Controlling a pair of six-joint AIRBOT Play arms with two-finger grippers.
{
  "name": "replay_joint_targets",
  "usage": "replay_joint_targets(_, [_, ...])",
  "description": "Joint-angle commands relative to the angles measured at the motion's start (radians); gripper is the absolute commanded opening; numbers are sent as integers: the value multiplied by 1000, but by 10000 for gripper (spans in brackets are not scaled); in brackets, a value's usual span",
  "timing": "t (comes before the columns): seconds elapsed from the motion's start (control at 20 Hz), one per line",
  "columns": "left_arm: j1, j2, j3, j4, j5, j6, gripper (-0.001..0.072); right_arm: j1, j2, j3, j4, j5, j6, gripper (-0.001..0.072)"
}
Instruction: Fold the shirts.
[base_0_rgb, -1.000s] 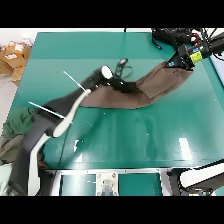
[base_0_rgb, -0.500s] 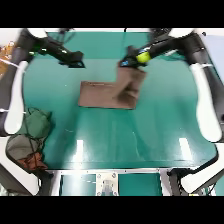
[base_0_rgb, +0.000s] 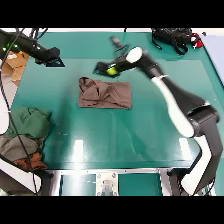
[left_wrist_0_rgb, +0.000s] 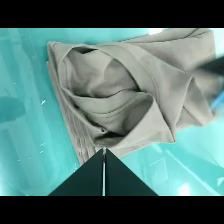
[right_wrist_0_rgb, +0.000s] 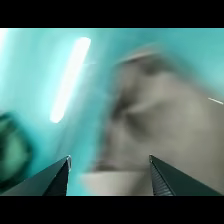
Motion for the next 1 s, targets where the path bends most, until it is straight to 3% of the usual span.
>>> replay_joint_targets(0.0, [5,2,0,2,-7,0,21,-231,40,-7,-87,264,1,550])
replay_joint_targets(0.1, [5,2,0,2,-7,-1,21,-348,43,-58,-82,343,-3,550])
replay_joint_targets(0.25, [5,2,0,2,-6,-1,21,-412,43,-224,-52,317,-19,570])
replay_joint_targets(0.3, [5,2,0,2,-6,-1,21,-411,42,-285,-17,280,-48,612])
replay_joint_targets(0.45, [5,2,0,1,-5,-1,21,-368,29,-441,161,143,-124,611])
replay_joint_targets(0.7, [5,2,0,1,-6,-1,21,-240,-28,-472,305,108,-153,609])
replay_joint_targets(0.75, [5,2,0,1,-6,-1,21,-221,-27,-467,340,98,-174,422])
replay_joint_targets(0.8, [5,2,0,1,-6,-1,21,-213,-27,-444,372,103,-201,33])
replay_joint_targets(0.95, [5,2,0,1,-6,-1,21,-244,-8,-292,382,158,-200,16])
